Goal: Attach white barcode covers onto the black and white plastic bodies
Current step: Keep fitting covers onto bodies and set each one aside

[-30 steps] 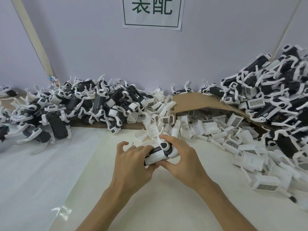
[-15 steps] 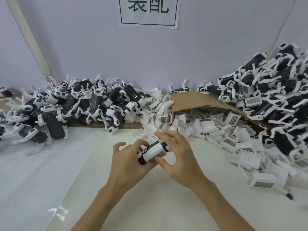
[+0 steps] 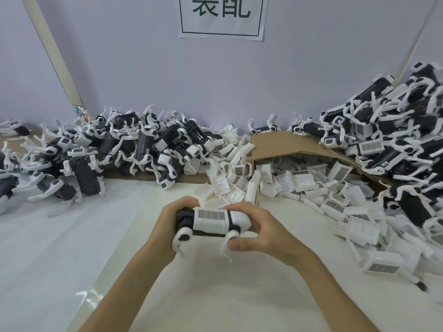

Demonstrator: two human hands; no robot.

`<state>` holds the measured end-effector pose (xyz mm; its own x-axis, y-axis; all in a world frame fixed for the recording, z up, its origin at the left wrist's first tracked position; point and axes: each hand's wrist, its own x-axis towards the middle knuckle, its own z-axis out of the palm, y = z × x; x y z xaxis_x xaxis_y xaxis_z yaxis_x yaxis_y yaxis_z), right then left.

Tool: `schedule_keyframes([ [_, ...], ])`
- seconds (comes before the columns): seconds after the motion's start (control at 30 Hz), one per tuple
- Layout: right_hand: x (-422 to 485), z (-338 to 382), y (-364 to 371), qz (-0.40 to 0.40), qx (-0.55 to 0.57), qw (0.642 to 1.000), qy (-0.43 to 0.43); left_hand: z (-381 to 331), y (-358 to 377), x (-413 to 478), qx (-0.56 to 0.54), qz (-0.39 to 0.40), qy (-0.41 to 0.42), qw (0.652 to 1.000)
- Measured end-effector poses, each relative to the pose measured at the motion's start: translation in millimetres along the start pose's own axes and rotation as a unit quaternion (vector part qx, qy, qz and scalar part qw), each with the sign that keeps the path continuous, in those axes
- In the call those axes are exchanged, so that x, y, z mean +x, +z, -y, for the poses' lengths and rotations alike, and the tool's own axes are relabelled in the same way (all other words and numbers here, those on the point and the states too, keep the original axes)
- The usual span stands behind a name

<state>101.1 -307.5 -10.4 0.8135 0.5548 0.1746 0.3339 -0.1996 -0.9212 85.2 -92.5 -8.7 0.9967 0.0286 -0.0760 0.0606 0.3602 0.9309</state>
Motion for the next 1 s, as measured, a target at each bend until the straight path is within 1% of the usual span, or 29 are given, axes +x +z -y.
schedule_keyframes([
  [0.07,0,-2,3,0.005,0.011,1.000,0.002,0,0,1,-0.077,-0.042,-0.080,0.993],
  [0.13,2,-5,5,-0.024,0.035,0.999,-0.007,4,2,4,-0.089,-0.075,-0.104,0.988],
  [0.23,2,-5,6,-0.078,0.074,0.994,-0.032,8,4,7,-0.048,-0.090,-0.066,0.993],
  [0.3,2,-7,4,-0.109,0.095,0.989,-0.042,7,3,5,0.034,-0.047,-0.013,0.998],
  [0.37,2,-8,1,-0.130,0.110,0.984,-0.043,5,4,2,0.111,-0.003,0.023,0.994],
  [0.43,3,-8,0,-0.130,0.124,0.983,-0.038,4,5,0,0.136,0.017,0.045,0.990],
  [0.5,3,-7,0,-0.115,0.141,0.983,-0.014,3,8,-2,0.153,0.034,0.059,0.986],
  [0.53,3,-6,0,-0.104,0.150,0.983,0.002,4,9,-2,0.170,0.037,0.067,0.983],
  [0.6,2,-6,-2,-0.089,0.145,0.985,0.020,5,9,-1,0.199,0.019,0.084,0.976],
  [0.63,1,-5,-3,-0.089,0.128,0.988,0.017,6,8,1,0.202,0.005,0.084,0.976],
  [0.77,0,-6,-8,-0.108,0.088,0.990,-0.010,13,3,8,0.183,-0.036,0.044,0.981],
  [0.87,1,-10,-7,-0.128,-0.030,0.991,-0.023,14,7,12,0.182,-0.036,-0.001,0.983],
  [0.9,1,-11,-7,-0.136,-0.047,0.989,-0.028,14,9,14,0.171,-0.033,-0.018,0.985],
  [0.93,1,-11,-9,-0.146,-0.041,0.988,-0.031,12,10,15,0.150,-0.029,-0.027,0.988],
  [0.97,1,-9,-11,-0.155,-0.013,0.987,-0.030,10,9,15,0.132,-0.027,-0.017,0.991],
  [1.0,0,-5,-14,-0.164,0.032,0.986,-0.022,9,8,15,0.127,-0.034,0.016,0.991],
])
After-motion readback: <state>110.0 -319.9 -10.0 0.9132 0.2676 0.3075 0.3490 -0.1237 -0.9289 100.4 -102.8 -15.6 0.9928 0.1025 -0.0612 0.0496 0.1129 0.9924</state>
